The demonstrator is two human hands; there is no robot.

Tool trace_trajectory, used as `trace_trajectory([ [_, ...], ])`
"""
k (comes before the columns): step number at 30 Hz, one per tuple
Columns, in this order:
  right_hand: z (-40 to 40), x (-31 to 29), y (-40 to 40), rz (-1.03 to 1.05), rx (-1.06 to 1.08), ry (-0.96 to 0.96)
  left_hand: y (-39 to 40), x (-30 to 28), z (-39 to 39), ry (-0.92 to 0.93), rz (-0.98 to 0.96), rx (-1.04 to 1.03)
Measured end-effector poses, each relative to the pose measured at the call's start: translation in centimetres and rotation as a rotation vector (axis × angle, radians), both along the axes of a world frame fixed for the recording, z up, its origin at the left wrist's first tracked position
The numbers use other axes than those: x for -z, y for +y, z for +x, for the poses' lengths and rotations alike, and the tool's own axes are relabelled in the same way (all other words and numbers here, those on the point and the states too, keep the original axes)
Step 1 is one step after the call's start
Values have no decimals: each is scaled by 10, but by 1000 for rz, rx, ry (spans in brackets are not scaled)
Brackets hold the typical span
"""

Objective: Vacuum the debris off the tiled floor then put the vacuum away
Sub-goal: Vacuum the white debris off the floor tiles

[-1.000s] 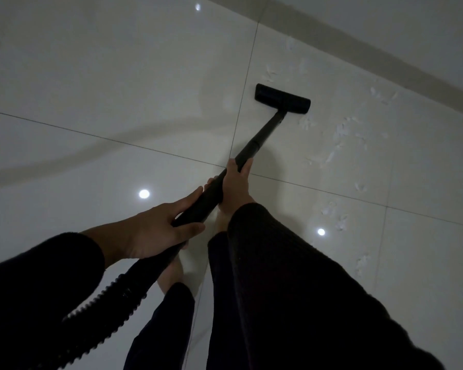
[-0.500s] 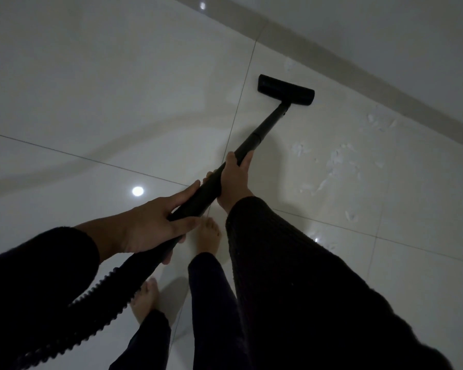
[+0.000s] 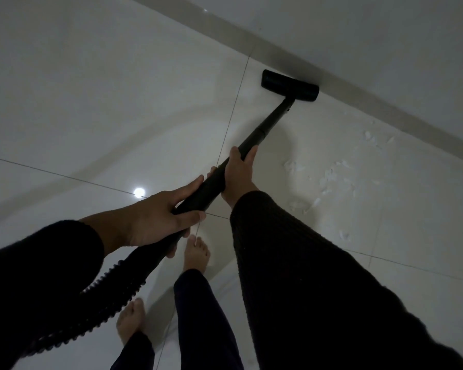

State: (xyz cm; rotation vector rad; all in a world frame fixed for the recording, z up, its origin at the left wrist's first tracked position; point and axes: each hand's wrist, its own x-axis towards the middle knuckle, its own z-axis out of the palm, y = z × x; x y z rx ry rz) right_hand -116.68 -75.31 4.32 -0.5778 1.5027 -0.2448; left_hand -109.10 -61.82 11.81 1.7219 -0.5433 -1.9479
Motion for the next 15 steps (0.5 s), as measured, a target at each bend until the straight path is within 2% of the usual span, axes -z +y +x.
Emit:
trace_trajectory([
  [15,-46,-6,-55,-5,40,43,-60,1,-36,28,-5,67],
])
